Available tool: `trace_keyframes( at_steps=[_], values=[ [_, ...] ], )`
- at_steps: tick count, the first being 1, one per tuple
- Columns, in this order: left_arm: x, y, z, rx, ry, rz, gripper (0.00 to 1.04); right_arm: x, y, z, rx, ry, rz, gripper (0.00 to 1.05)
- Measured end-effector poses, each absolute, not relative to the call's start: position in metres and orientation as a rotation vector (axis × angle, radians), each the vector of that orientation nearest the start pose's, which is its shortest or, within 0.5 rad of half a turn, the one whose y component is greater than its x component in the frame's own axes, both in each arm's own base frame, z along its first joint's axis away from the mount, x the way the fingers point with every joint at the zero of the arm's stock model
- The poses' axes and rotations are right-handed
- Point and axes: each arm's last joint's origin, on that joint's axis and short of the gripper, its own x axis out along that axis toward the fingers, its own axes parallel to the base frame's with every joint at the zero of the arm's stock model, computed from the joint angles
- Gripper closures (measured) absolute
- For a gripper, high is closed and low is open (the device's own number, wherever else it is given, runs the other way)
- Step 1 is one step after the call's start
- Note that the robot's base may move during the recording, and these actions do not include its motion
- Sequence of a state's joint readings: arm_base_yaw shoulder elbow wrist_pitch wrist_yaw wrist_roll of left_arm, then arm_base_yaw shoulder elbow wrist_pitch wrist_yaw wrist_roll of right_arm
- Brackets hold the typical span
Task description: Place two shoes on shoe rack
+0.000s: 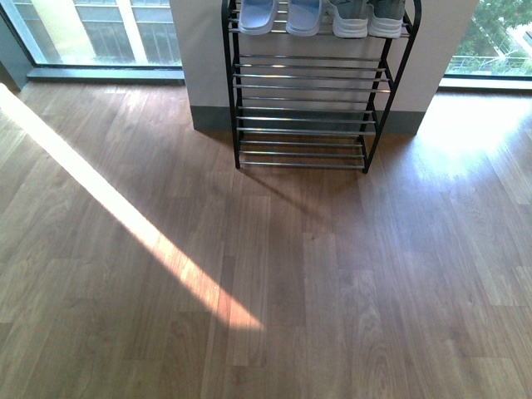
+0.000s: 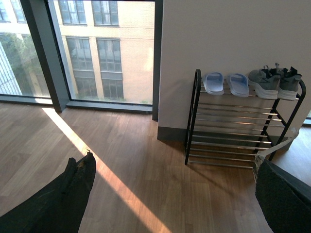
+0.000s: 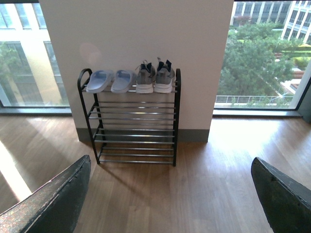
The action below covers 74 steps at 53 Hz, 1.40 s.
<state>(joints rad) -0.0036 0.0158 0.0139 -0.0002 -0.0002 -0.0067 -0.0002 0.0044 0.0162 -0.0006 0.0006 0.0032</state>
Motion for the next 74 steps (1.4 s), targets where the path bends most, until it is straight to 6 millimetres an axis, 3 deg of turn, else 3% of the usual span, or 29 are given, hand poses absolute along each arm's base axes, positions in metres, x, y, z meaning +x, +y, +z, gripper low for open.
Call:
trace_keyframes(
  at_steps=[74],
  values=[
    [0.0978,-0.0003,0.1670,-0.006,0.002,-0.003,0.09,0.0969,0.0000,0.1687,0.003,-0.012,-0.001,0.09]
  ],
)
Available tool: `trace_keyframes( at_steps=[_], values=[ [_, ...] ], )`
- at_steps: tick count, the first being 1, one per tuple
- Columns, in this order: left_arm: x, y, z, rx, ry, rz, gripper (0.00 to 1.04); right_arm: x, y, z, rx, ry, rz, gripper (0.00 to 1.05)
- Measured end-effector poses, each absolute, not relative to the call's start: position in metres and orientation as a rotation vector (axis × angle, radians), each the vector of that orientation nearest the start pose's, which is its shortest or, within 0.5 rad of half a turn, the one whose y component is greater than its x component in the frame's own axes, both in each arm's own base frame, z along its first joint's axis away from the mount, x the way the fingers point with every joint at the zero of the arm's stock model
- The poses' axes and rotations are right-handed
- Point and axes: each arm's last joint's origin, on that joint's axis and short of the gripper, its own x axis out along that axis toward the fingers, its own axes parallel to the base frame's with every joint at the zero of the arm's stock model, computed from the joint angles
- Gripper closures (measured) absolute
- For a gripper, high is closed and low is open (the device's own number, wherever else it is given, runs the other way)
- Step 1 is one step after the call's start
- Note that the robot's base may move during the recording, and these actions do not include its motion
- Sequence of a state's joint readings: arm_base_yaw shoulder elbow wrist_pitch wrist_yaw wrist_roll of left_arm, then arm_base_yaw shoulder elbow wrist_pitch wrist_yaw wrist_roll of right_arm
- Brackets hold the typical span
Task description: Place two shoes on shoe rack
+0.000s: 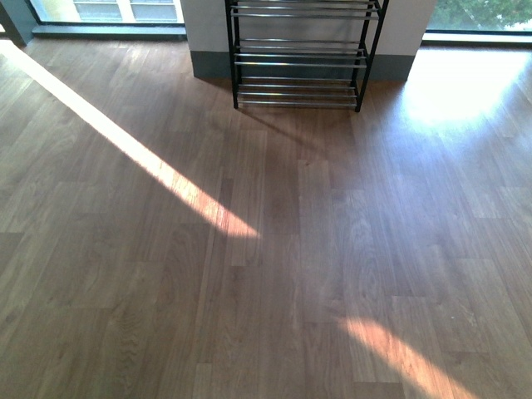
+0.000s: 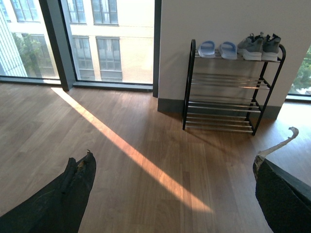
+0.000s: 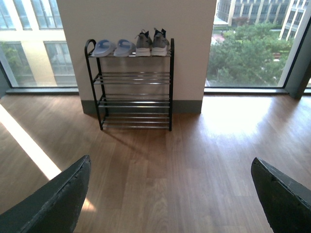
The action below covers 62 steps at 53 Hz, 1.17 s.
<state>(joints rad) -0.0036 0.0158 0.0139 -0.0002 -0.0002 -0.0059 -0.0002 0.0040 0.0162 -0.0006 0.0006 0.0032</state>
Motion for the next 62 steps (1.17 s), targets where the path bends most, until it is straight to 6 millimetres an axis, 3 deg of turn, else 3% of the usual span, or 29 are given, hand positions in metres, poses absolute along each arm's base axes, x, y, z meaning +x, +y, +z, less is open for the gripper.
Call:
trace_keyframes(
  at_steps=[62],
  values=[
    [0.0978,-0.0003,0.1670,-0.004,0.002,-0.003,0.09,0.0969,0.0000,0.1687,0.003,-0.012,-0.001,0.09]
  ],
)
